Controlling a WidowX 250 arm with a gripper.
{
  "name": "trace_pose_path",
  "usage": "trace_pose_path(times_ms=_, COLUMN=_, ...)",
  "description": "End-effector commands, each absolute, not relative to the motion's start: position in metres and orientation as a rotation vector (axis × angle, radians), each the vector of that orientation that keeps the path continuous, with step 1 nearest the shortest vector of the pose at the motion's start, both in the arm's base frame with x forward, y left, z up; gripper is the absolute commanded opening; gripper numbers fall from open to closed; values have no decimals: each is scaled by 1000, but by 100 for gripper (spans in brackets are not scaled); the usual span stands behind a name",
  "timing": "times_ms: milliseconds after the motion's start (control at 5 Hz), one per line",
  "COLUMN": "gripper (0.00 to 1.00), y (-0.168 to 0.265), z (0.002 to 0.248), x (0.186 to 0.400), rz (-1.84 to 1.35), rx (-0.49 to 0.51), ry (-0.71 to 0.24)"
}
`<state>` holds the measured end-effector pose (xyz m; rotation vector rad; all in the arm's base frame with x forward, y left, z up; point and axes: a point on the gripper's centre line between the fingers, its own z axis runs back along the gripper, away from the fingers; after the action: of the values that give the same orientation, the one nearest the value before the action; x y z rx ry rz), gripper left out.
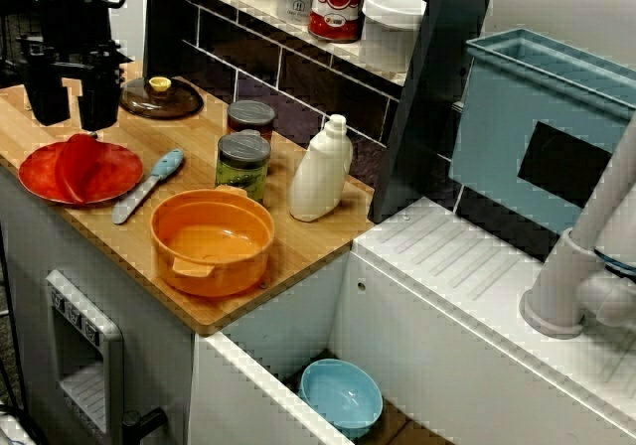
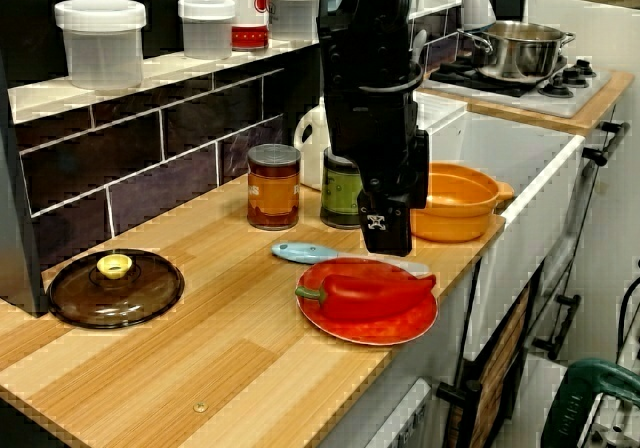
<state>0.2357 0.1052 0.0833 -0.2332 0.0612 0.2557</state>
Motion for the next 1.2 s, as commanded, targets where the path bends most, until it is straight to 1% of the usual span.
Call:
trace_pose_path(times_ms=0, gripper=100, y=111, z=87, x=228, rz=338, rx=-217, ry=18)
trace_pose_path(times_ms=400, gripper=100, y=100, z=75, x=234, rz=364, rx=-180, ry=3)
trace_pose_path(times_ms=600, gripper=100, y=99, z=72, x=234, rz=308, rx=-156, ry=27)
trace_pose_path(times_ms=800, gripper=100, y=99, z=76, x=230, rz=282, rx=-150, ry=42)
trace_pose_path(times_ms=1000, gripper=100, y=105, z=84, x=227, rz=281, rx=-169, ry=41)
